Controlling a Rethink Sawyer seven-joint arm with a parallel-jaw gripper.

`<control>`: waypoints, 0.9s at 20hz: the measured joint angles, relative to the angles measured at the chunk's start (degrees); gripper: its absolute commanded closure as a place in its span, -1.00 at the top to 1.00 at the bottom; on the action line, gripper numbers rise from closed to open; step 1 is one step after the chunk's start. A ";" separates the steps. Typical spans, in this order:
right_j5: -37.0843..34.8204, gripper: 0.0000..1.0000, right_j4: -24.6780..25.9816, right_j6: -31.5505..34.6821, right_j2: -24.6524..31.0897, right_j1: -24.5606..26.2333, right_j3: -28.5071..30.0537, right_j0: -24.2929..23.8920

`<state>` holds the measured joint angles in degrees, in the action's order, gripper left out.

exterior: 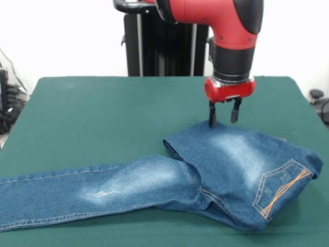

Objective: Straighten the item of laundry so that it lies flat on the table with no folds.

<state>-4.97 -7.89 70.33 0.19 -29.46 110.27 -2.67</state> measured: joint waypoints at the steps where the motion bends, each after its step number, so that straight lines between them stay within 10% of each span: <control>1: 0.00 1.00 0.00 0.00 0.00 0.00 -0.01 0.00; 4: 0.00 1.00 0.00 0.00 0.00 0.01 0.00 0.00; 5: 0.00 -1.00 0.00 0.00 0.00 0.01 0.00 0.00; 18: 0.00 -1.00 0.00 0.00 0.00 1.43 -0.03 0.02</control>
<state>-4.97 -7.89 70.33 0.19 -28.03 110.24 -2.65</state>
